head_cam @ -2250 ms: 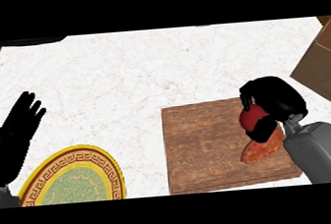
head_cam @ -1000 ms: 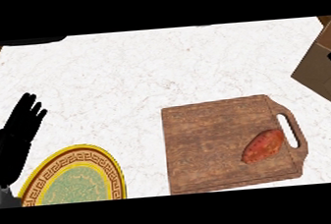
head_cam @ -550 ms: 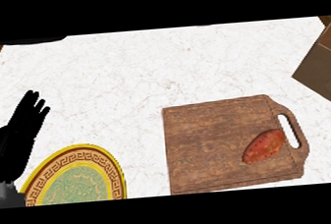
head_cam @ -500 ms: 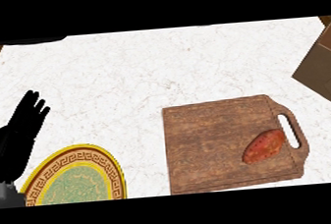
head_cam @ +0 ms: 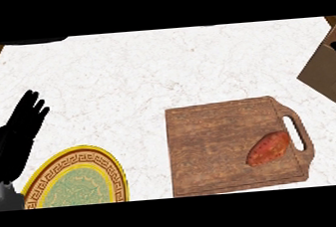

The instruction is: Pick the tomato from the cutting board and place it in the cardboard box

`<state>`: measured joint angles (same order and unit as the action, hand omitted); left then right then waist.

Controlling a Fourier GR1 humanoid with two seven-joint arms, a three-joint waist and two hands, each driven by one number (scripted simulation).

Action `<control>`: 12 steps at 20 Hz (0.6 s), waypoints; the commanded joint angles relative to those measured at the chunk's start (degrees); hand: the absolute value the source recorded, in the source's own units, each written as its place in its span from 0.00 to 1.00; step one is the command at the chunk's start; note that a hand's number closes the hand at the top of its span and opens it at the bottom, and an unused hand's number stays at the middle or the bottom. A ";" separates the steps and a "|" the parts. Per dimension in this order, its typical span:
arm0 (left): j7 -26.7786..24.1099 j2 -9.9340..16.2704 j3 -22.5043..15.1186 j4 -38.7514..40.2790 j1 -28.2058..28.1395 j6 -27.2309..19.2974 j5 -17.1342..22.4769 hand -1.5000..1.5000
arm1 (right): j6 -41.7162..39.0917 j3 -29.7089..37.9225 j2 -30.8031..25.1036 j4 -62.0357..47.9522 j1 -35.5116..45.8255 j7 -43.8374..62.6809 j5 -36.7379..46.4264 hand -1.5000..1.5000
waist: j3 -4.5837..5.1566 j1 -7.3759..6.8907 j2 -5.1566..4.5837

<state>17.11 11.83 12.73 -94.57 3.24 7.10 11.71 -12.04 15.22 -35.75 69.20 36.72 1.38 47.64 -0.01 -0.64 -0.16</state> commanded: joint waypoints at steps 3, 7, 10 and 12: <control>-0.71 0.08 0.23 1.98 1.10 0.38 -0.02 0.50 | -2.38 -1.08 1.84 -11.77 1.15 1.25 0.74 1.00 | 0.01 -0.17 -0.14; 0.37 0.30 0.24 0.69 0.56 0.23 -0.08 0.50 | -1.72 1.52 -0.30 -17.29 -1.78 -2.95 -0.54 0.00 | -0.02 0.21 -0.02; -1.07 -1.39 -0.98 0.27 -1.12 0.44 -0.43 0.50 | 1.62 1.77 -0.07 -23.12 -0.76 -10.36 -1.15 0.00 | -0.05 -0.29 -0.13; -3.06 -3.17 -1.80 0.80 -1.45 -1.52 -2.56 0.50 | 5.08 1.85 3.26 -23.75 2.15 -9.71 -1.65 0.00 | -0.02 -0.27 -0.08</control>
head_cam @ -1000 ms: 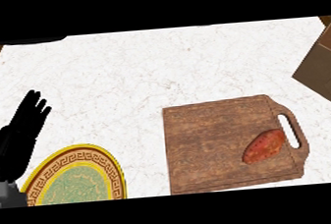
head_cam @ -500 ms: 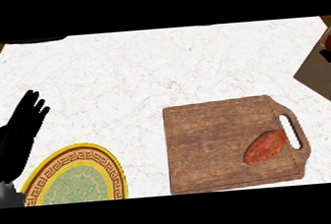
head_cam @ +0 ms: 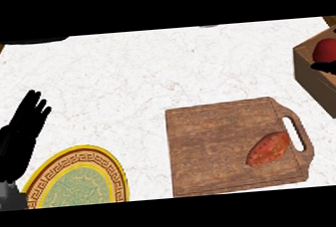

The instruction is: Pick the tomato from the cutting board and place it in the cardboard box

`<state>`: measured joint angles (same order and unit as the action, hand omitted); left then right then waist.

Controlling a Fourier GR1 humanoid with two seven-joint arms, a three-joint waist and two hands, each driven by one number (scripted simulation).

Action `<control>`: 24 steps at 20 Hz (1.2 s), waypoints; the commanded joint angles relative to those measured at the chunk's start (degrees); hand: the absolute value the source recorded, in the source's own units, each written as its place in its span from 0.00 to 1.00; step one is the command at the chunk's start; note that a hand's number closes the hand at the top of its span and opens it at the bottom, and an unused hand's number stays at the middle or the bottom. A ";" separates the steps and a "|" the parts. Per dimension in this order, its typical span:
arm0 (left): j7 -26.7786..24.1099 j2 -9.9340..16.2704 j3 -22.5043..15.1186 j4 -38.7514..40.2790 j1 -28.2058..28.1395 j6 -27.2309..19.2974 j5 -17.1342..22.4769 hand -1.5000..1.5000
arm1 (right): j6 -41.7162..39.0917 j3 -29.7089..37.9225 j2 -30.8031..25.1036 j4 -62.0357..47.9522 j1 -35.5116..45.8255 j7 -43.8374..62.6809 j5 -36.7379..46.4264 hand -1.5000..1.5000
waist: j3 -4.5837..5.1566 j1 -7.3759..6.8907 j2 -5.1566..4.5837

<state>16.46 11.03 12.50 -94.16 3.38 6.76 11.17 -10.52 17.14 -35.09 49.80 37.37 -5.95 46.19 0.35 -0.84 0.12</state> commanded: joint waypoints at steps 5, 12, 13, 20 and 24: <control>-0.39 -0.43 -0.35 -0.94 -2.14 0.17 -0.49 0.50 | 6.21 11.50 4.81 -2.00 -0.11 -5.86 -12.35 0.00 | -0.44 0.69 -0.07; -1.92 -1.05 -0.29 -3.87 -6.59 1.38 0.02 0.50 | 2.22 22.84 -1.09 -6.07 3.11 -4.03 -23.48 0.00 | -0.41 0.03 -0.09; 1.99 1.04 1.23 -2.38 -2.19 1.37 1.88 0.50 | 0.21 23.55 -2.45 -5.76 1.45 -5.16 -24.92 0.00 | -0.40 0.74 -0.11; -0.91 -0.89 0.18 -2.22 -3.35 0.98 0.48 0.50 | -6.42 28.89 -13.64 -16.56 -0.57 -10.42 -30.45 0.00 | -0.43 0.23 -0.32; 1.86 1.26 1.06 -2.36 -0.28 0.94 0.80 0.50 | -11.67 28.94 -19.78 -24.48 -3.12 -17.48 -30.49 0.00 | -0.54 -0.24 -0.64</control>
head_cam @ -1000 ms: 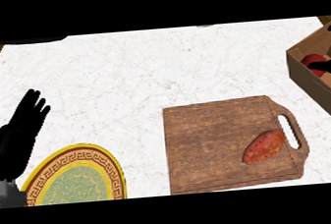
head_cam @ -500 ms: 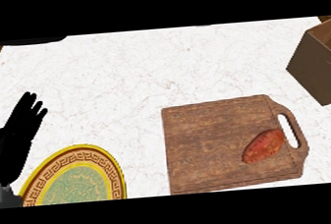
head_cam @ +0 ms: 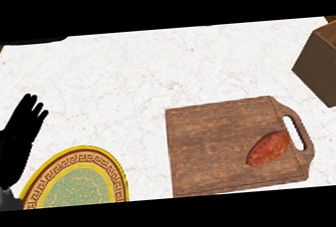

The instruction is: Pick the tomato from the cutting board and place it in the cardboard box

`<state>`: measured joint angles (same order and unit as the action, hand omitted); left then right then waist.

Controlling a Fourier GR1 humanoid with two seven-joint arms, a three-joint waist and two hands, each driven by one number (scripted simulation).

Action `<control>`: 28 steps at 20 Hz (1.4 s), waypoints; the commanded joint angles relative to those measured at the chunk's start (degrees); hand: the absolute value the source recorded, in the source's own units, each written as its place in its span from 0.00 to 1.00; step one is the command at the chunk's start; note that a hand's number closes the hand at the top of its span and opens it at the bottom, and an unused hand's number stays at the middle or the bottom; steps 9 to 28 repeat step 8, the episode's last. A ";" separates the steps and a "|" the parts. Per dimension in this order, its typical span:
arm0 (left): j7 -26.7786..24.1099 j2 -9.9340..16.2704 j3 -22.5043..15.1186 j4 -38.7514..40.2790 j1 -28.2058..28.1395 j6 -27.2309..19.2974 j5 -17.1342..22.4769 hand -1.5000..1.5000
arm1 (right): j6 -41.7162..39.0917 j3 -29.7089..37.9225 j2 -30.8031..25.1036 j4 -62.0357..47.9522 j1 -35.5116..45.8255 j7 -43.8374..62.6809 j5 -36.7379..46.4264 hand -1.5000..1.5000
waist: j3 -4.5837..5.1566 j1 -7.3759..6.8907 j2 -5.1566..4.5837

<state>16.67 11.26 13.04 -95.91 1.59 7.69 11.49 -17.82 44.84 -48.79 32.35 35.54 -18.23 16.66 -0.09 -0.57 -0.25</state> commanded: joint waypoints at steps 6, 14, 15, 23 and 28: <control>-2.14 -1.98 -1.83 4.49 1.68 -0.48 -1.97 0.50 | -4.34 -0.83 -7.73 -11.64 -0.85 -10.31 -1.00 0.00 | -0.04 -0.37 -0.20; 0.22 -0.14 0.12 1.88 1.33 0.44 0.36 0.50 | -5.93 -1.40 -9.99 -11.60 -2.09 -11.14 -1.16 0.00 | -0.02 -0.28 -0.03; 0.22 -0.14 0.12 1.88 1.33 0.44 0.36 0.50 | -5.93 -1.40 -9.99 -11.60 -2.09 -11.14 -1.16 0.00 | -0.02 -0.28 -0.03; 0.22 -0.14 0.12 1.88 1.33 0.44 0.36 0.50 | -5.93 -1.40 -9.99 -11.60 -2.09 -11.14 -1.16 0.00 | -0.02 -0.28 -0.03; 0.22 -0.14 0.12 1.88 1.33 0.44 0.36 0.50 | -5.93 -1.40 -9.99 -11.60 -2.09 -11.14 -1.16 0.00 | -0.02 -0.28 -0.03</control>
